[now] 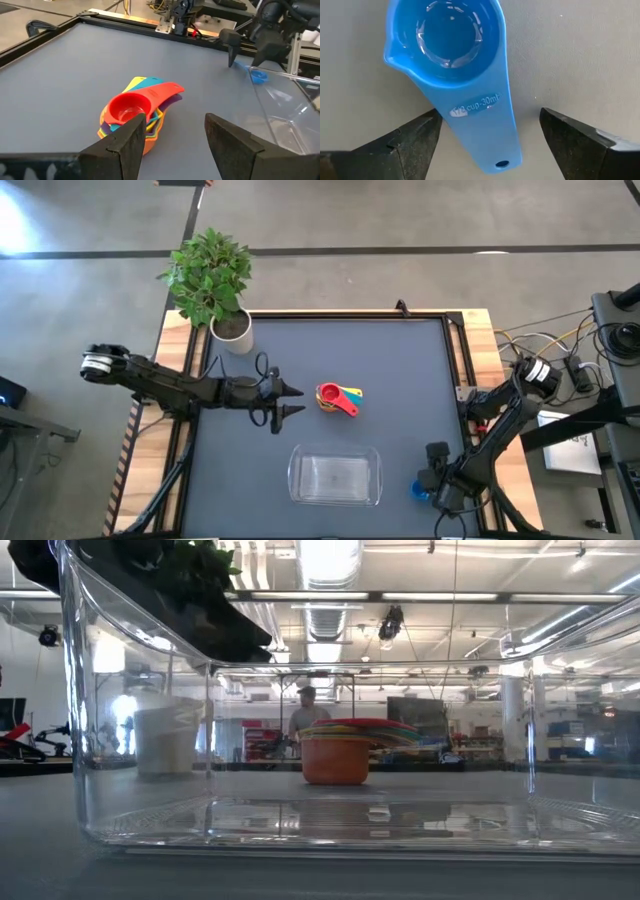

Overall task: Nest measuring cups in basket
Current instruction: Stack the dark blue measuring cup on top of the orange measuring cup

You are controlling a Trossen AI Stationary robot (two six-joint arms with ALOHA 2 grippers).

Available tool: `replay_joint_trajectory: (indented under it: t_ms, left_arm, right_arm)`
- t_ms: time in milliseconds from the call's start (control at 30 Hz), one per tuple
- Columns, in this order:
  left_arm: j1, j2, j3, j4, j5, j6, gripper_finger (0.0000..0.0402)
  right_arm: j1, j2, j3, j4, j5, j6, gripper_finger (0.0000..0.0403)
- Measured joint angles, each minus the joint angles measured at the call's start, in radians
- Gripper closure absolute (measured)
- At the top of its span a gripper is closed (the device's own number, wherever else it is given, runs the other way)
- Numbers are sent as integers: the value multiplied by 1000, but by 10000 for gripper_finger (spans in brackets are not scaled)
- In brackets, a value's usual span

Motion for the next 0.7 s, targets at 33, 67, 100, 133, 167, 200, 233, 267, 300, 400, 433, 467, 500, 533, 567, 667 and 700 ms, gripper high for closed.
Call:
replay_joint_trajectory:
  t_ms: [33, 67, 100, 133, 167, 200, 233, 267, 300, 400, 433, 467, 500, 533, 567, 667, 700]
  left_arm:
    - [-4, 0, 0, 0, 0, -2, 215]
    - [-9, 0, 0, 0, 0, -3, 215]
    - [-14, 0, 0, 0, 0, -5, 215]
    - [-18, 0, 0, 0, 0, -10, 215]
    - [-22, 0, 0, 1, 0, -15, 215]
    - [-27, 0, 0, 1, -1, -18, 215]
    - [-33, 0, 0, 1, -2, -18, 215]
    - [-40, 0, 0, 1, -4, -18, 215]
    - [-47, 0, 0, 1, -4, -18, 215]
    - [-66, 0, 0, 5, -4, -18, 215]
    - [-71, 0, 0, 7, -4, -18, 215]
    - [-75, 0, 0, 9, -4, -18, 215]
    - [-78, 0, 0, 12, -4, -18, 215]
    - [-80, 0, 0, 11, -4, -18, 215]
    - [-81, 0, 0, 11, -4, -18, 215]
    - [-86, 0, 0, 12, -4, -21, 215]
    - [-88, 0, 0, 11, -4, -21, 215]
  right_arm:
    - [0, 3, 0, -1, 0, -4, 76]
    - [0, 5, 0, -1, 0, -6, 78]
    - [0, 6, 0, -1, 0, -6, 80]
    - [0, 5, -1, 0, 0, -5, 85]
    - [0, 2, -1, 1, -1, -5, 92]
    - [0, -1, -1, 2, -1, -1, 101]
    - [0, -7, -1, 2, -2, 7, 111]
    - [0, -11, -2, 4, -3, 10, 124]
    - [0, -17, -2, 5, -5, 10, 138]
    - [1, -37, -2, 11, -8, 8, 183]
    - [1, -43, -2, 12, -8, 6, 198]
    - [1, -47, -2, 12, -7, 6, 212]
    - [1, -53, -4, 12, -6, 6, 226]
    - [0, -56, -5, 7, -3, 5, 240]
    - [0, -58, -5, 9, -3, 3, 251]
    - [0, -59, -5, 13, -1, -7, 263]
    - [0, -59, -5, 14, -1, -8, 263]
